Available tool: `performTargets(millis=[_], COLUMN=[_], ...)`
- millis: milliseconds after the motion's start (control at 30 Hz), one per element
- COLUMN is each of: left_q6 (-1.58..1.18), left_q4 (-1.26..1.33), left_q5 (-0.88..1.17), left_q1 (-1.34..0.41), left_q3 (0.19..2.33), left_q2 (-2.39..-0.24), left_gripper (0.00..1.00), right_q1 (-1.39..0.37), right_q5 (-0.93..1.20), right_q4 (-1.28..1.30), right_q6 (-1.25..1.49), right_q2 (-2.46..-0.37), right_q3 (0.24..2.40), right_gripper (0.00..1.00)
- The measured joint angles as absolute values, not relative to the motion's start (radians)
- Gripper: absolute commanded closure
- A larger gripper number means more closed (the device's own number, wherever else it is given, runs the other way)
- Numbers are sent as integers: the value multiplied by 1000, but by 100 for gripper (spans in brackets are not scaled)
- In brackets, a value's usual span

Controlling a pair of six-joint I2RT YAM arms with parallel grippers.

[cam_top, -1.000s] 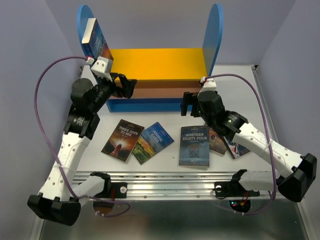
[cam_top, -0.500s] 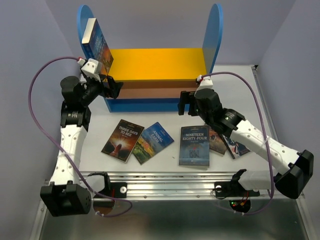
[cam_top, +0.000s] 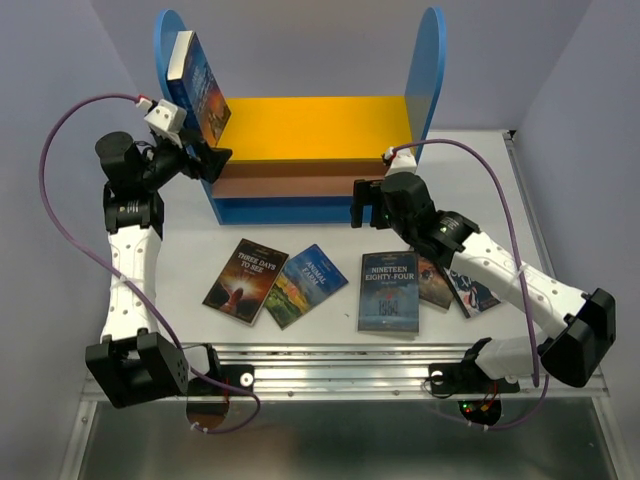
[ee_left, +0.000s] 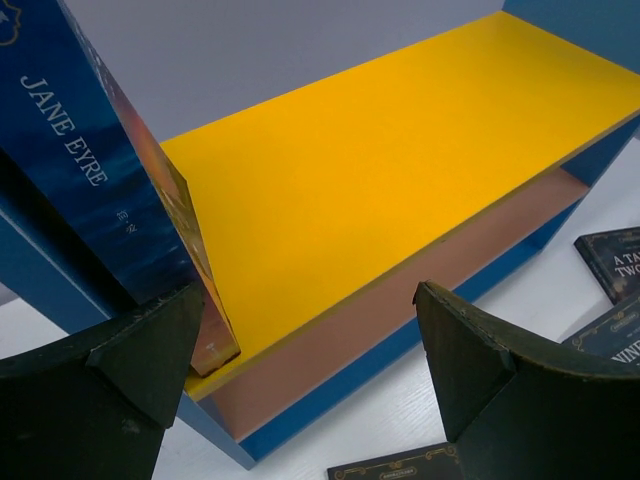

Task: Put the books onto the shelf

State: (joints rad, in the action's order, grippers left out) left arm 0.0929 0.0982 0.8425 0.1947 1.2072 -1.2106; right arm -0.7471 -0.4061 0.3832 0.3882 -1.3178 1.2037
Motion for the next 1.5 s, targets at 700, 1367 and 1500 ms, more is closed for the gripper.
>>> performTargets(millis=[700, 1367, 1500], left_q6=[35, -544, -611], left_q4=[135, -38, -47], left_q5=[820, 492, 429], left_q1=[218, -141, -308], left_q3=[1145, 751, 648], left_q2=[-1071, -725, -722], left_gripper=[1, 1, 1], right_q1=[-747, -737, -649], right_q5=[-393, -369, -315], right_q4=[390, 487, 514], right_q6=[390, 558, 624], right_q2=[-1324, -1191, -1184], right_q3=[1216, 939, 842], right_gripper=[0, 0, 0])
